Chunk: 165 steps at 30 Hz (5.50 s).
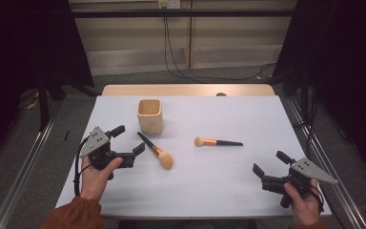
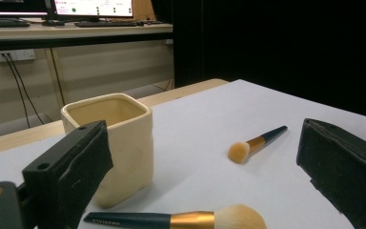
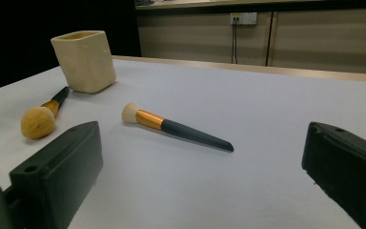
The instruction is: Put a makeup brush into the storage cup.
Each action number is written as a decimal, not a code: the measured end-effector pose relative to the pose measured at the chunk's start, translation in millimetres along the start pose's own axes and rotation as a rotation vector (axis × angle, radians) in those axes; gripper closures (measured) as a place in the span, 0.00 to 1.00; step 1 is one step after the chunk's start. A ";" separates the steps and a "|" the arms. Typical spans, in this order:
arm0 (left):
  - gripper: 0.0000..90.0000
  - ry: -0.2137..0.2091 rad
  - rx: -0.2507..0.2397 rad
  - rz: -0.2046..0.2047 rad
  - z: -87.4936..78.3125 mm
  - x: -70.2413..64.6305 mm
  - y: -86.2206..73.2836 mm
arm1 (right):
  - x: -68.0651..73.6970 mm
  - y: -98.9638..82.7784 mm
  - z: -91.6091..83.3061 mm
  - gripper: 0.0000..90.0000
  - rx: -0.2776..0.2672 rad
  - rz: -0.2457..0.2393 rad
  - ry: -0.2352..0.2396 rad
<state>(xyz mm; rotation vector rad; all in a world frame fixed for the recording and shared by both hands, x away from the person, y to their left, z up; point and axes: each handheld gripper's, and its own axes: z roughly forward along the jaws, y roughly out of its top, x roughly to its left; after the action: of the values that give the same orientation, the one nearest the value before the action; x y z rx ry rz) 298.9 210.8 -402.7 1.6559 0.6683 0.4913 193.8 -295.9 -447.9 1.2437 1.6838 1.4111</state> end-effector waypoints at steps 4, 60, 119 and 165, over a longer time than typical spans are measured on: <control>0.04 -0.010 0.002 0.013 6.7 -0.6 4.8 | -0.2 0.4 0.8 0.00 -0.003 0.004 -0.002; 0.06 -0.257 0.622 0.268 81.6 4.3 26.8 | 0.5 -1.4 0.7 0.00 0.024 -0.012 0.005; 0.14 -0.501 1.053 0.538 144.2 19.5 -6.5 | 0.2 -3.7 -0.6 0.00 0.040 -0.017 0.011; 0.73 -0.551 1.210 0.529 160.7 12.3 -13.5 | -0.2 -4.7 0.3 0.00 0.059 -0.025 0.014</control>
<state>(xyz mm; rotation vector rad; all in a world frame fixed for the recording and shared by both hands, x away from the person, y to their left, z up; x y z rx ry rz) 410.3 102.0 -446.6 2.9824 0.0303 -0.1036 192.9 -295.9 -452.5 1.2429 1.7557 1.3678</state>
